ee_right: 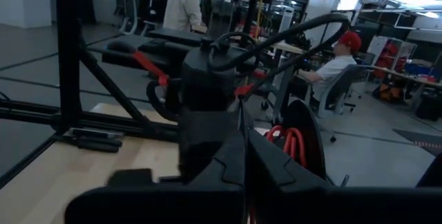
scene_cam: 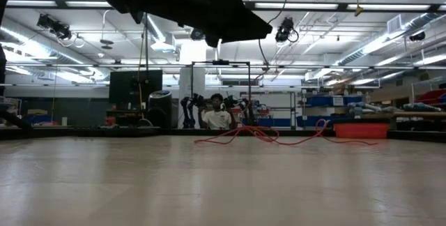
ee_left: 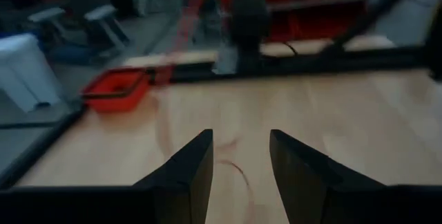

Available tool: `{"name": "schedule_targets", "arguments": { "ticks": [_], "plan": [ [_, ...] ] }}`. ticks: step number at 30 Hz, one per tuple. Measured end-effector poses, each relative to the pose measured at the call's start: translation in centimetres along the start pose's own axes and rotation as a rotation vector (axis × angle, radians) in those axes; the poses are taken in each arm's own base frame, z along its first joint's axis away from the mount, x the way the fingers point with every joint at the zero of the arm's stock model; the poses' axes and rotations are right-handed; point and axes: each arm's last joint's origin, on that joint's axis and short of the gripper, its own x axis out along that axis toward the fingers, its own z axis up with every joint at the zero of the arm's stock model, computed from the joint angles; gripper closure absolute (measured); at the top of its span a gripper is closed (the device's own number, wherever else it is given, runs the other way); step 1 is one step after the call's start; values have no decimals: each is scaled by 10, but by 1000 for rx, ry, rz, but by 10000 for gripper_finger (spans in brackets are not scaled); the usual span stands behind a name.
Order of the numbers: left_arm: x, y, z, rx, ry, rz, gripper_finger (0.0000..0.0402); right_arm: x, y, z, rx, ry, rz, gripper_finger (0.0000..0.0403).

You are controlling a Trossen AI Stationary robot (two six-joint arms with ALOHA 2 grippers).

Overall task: Coil cords
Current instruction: Coil the red wire on the black spool

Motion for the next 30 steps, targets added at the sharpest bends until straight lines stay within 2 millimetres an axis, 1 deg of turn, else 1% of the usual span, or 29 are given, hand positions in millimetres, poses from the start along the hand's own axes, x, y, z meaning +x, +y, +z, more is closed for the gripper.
{"name": "schedule_targets", "arguments": {
  "ticks": [2, 4, 6, 10, 14, 19, 22, 24, 25, 27, 28, 30],
  "plan": [
    [1, 0, -1, 15, 59, -1, 254, 0, 0, 0, 0, 1, 0, 402],
    [2, 2, -4, 33, 137, 39, 254, 0, 0, 0, 0, 2, -1, 402],
    [3, 5, -4, 38, 168, 85, 254, 0, 0, 0, 6, 2, -1, 402],
    [4, 7, 3, 11, 139, 147, 254, 0, 0, 0, 8, 2, -1, 402],
    [5, 7, 8, -3, 99, 161, 254, 0, 0, 0, 9, 1, -1, 402],
    [5, 8, 12, -33, 60, 184, 254, 0, 0, 0, 12, -2, -2, 402],
    [5, 9, 12, -23, 65, 202, 259, 0, 0, 0, 12, -2, -2, 402],
    [4, 9, 11, -9, 75, 202, 283, 0, 0, 0, 12, -3, -2, 402],
    [5, 9, 11, -9, 76, 203, 305, 0, 0, 0, 13, -6, -3, 402],
    [4, 9, 10, -8, 82, 204, 365, 0, 0, 1, 15, -13, -4, 402],
    [4, 9, 10, -10, 82, 209, 383, 0, 0, 1, 15, -14, -4, 402],
    [4, 10, 10, -11, 81, 247, 393, 0, 0, 2, 16, -16, -3, 402]
  ]
}}
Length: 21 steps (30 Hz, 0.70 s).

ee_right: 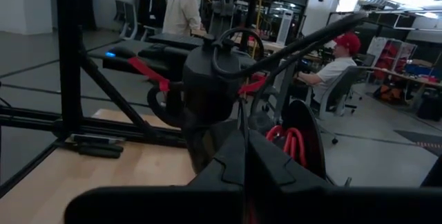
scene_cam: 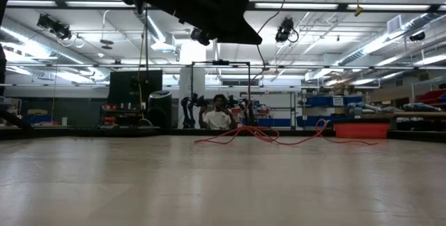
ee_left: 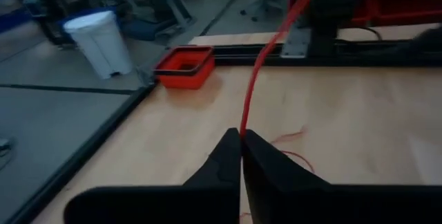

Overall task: Coil cords
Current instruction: Coil the red wire on the black spool

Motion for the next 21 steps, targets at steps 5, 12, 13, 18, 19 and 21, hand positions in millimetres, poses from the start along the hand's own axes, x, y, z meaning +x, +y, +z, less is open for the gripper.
{"name": "schedule_targets", "arguments": {
  "ticks": [5, 12, 13, 18, 19, 21],
  "plan": [
    [0, 1, -1, 27, 7, 21, 399, 0, 1, 0, -1, 3, 6, 402],
    [-16, 9, 10, 86, 48, 28, 401, -5, 0, -6, -7, 88, -24, 402],
    [-21, 11, 14, 92, 58, 22, 401, -6, -1, -6, -7, 100, -28, 402],
    [-46, 21, 24, 127, 121, -3, 401, -11, -3, -5, 1, 117, -31, 402],
    [-50, 21, 26, 131, 125, -7, 401, -12, -3, -5, 5, 122, -31, 402],
    [-58, 22, 30, 137, 127, -11, 401, -14, -5, -6, 16, 141, -34, 402]
  ]
}}
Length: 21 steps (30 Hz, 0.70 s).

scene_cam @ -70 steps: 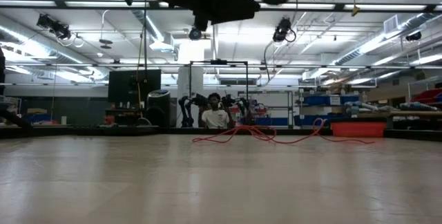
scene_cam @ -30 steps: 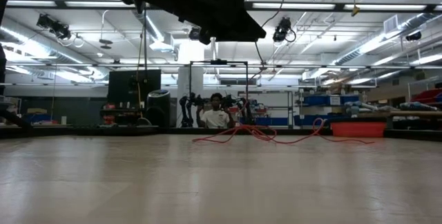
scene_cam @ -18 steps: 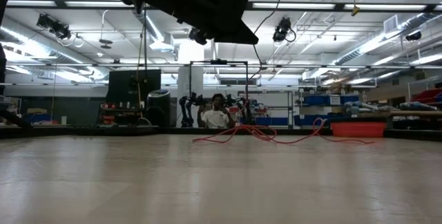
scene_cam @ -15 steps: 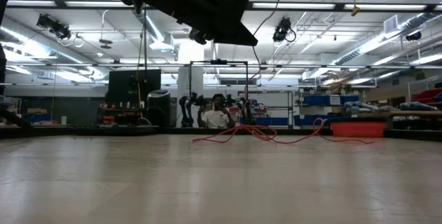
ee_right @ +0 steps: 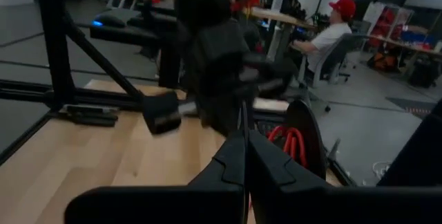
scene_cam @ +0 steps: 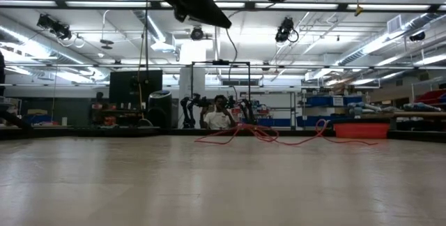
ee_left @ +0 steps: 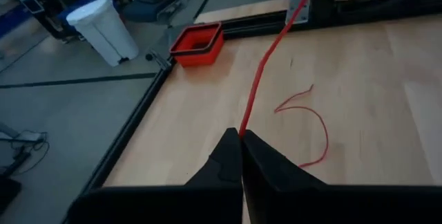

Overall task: Coil cords
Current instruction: Coil the red wire on the black spool

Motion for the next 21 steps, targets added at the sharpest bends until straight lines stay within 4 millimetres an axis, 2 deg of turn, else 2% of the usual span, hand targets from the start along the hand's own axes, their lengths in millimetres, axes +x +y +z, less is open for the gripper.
{"name": "schedule_targets", "arguments": {
  "ticks": [9, 15, 21],
  "plan": [
    [-22, -1, 11, 66, -40, 116, 401, 1, -7, -13, 95, 122, 16, 402],
    [-25, -4, 21, 80, -129, 132, 401, 5, -14, -20, 178, 174, 86, 402],
    [-23, -6, 30, 123, -236, 81, 401, 23, -14, -34, 204, 242, 163, 402]
  ]
}}
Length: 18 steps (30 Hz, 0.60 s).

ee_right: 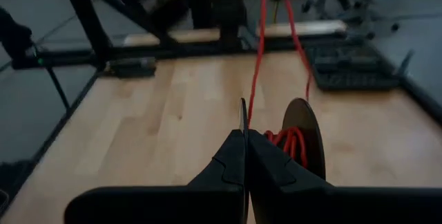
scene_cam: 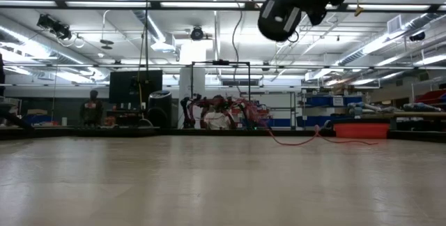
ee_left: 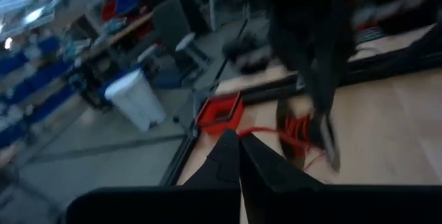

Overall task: Coil cords
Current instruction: Coil the red wire on the black spool

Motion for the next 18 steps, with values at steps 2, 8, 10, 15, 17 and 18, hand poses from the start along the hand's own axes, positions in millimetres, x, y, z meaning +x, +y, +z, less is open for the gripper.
{"name": "schedule_targets", "arguments": {
  "ticks": [2, 8, 10, 15, 17, 18],
  "plan": [
    [3, -2, 1, 8, -32, -6, 401, 9, -2, -2, 3, 7, 19, 402],
    [13, -12, -3, 5, -51, -3, 401, 32, -5, -10, 14, 26, 154, 402],
    [17, -16, -6, 2, -56, -3, 401, 40, -5, -13, 6, 31, 215, 402],
    [25, -24, -13, 12, -59, -42, 401, 54, -2, -16, -21, -15, 367, 402],
    [28, -27, -15, 14, -65, -61, 401, 57, 0, -14, -33, -51, 421, 402],
    [29, -28, -15, 13, -70, -68, 401, 58, 0, -13, -39, -74, 435, 402]
  ]
}}
